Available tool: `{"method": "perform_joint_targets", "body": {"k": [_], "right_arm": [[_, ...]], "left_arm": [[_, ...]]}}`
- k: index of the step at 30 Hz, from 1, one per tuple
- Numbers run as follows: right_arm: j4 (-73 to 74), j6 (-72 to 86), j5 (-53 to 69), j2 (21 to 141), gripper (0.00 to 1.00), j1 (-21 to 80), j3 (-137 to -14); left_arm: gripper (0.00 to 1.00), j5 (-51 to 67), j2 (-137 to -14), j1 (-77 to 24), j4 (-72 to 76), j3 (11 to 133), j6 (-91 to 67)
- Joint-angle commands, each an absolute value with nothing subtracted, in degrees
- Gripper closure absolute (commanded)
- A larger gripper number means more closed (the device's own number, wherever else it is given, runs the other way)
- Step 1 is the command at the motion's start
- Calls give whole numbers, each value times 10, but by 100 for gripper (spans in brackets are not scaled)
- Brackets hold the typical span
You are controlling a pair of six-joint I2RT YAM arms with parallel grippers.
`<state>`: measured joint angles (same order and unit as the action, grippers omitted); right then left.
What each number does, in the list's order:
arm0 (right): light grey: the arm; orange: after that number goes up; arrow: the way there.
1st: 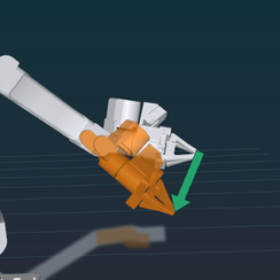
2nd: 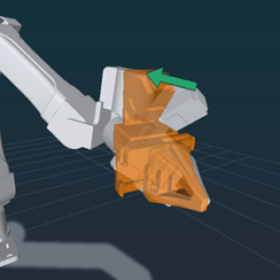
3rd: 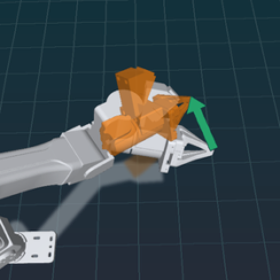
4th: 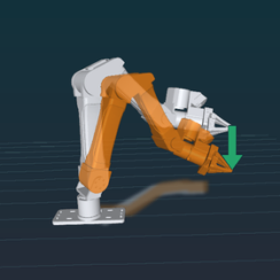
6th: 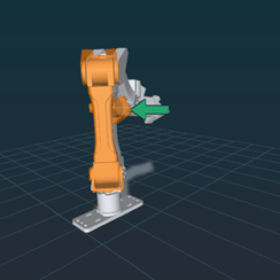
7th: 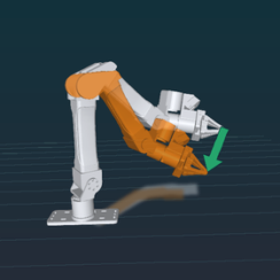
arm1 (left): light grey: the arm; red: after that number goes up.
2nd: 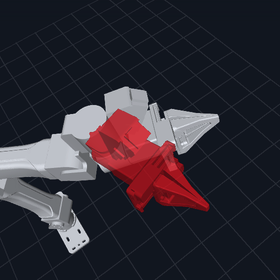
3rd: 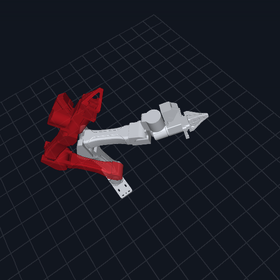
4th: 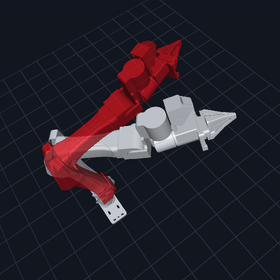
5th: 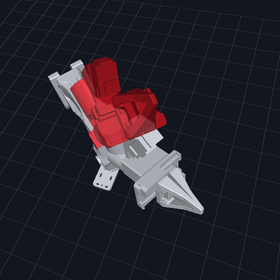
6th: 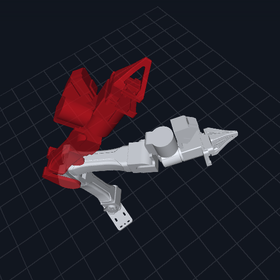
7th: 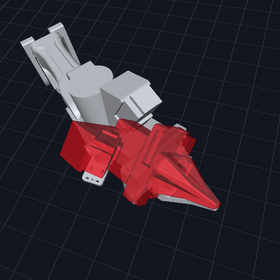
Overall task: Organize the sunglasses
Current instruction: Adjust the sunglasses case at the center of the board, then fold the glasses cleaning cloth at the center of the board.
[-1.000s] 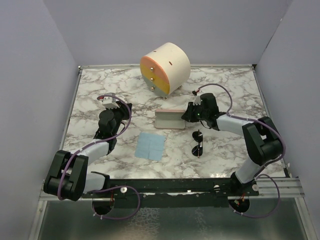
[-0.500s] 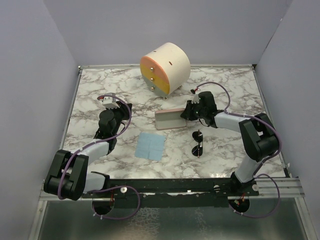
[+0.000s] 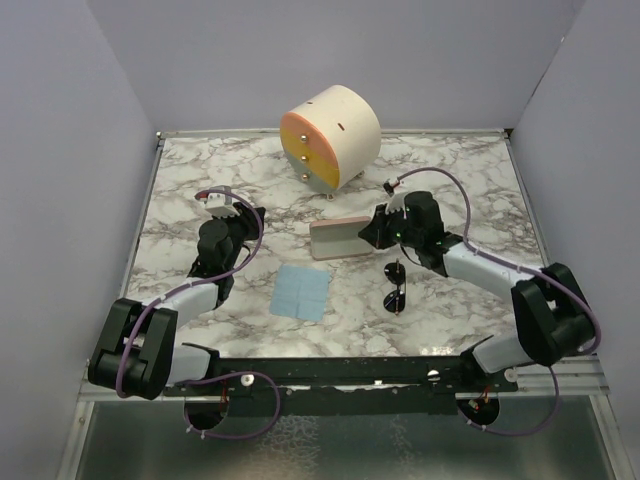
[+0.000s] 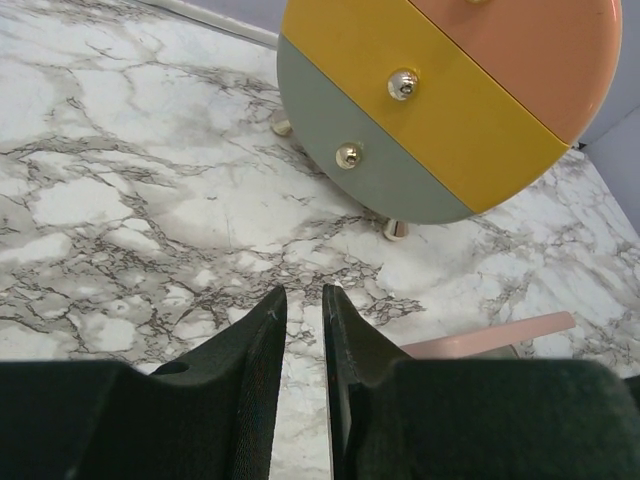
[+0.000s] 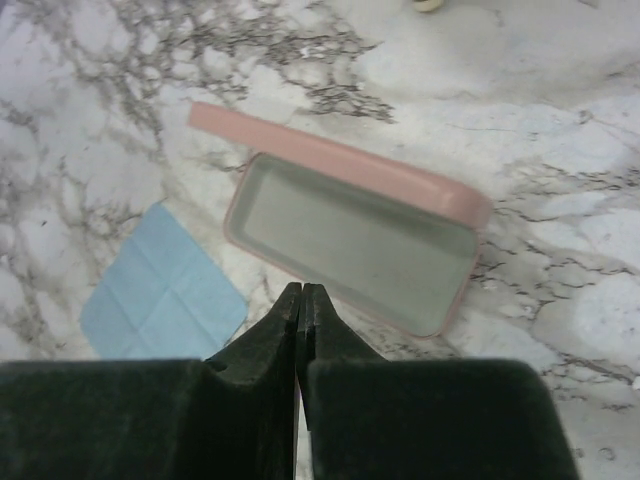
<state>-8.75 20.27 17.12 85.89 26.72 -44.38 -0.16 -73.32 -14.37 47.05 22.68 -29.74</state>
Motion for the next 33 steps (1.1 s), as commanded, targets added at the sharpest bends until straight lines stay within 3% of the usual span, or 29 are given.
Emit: {"method": "perform_joint_targets", "body": {"k": [1, 2, 7, 8, 22, 33], "right_arm": [[-123, 191, 170, 785, 99, 294, -401], [-130, 195, 172, 770, 99, 296, -392], [-138, 198, 196, 725, 69, 301, -373], [-138, 199, 200, 719, 67, 302, -370], [-170, 236, 204, 710, 74, 366, -303], [-194, 238, 207, 736, 74, 392, -288]], "left_arm": [[75, 23, -728, -149, 480, 234, -304], [75, 24, -725, -151, 479, 233, -304], [76, 22, -703, -159, 451, 219, -304], [76, 21, -695, -161, 441, 216, -304], [79, -21, -632, -244, 210, 220, -279], [77, -4, -671, -256, 162, 218, -271]]}}
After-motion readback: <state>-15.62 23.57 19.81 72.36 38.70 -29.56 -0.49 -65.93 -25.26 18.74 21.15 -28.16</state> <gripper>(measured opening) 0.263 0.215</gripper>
